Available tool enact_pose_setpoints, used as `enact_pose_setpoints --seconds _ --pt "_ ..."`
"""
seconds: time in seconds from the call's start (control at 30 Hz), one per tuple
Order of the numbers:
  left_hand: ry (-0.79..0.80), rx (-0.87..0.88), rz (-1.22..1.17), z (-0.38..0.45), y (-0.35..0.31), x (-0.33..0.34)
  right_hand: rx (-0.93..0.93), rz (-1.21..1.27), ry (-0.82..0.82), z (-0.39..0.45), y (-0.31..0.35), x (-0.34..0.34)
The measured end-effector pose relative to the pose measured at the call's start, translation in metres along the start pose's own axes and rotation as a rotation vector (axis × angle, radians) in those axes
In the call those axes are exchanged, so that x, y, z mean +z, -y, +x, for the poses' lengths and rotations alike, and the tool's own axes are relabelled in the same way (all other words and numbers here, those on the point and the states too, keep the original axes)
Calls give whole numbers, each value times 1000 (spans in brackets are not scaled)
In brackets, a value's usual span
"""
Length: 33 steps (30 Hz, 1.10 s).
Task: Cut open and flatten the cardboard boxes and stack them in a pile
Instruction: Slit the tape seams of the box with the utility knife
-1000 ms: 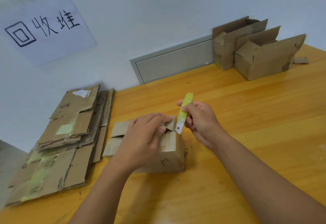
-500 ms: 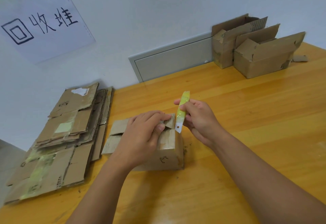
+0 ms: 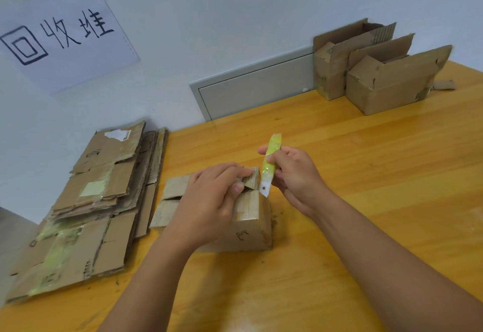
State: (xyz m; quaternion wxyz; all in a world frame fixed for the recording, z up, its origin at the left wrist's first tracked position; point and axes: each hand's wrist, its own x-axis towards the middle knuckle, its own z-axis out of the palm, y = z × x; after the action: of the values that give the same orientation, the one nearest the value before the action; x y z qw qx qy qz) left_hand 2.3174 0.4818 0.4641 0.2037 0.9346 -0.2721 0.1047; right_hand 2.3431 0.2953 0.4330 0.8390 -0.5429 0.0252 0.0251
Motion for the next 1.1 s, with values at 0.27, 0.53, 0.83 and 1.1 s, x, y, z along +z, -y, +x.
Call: enact_pose_setpoints --seconds 0.27,0.53,0.83,1.1 --pt "0 5 6 0 -1 -1 -8 0 15 1 -2 0" --pt "21 -26 14 -1 -7 -5 -49 169 -303 22 11 -16" --pt "9 -68 -63 1 -6 -4 -66 269 -230 4 0 -8" --pt "-114 -71 -43 2 -11 -2 26 30 -55 -2 -4 -4"
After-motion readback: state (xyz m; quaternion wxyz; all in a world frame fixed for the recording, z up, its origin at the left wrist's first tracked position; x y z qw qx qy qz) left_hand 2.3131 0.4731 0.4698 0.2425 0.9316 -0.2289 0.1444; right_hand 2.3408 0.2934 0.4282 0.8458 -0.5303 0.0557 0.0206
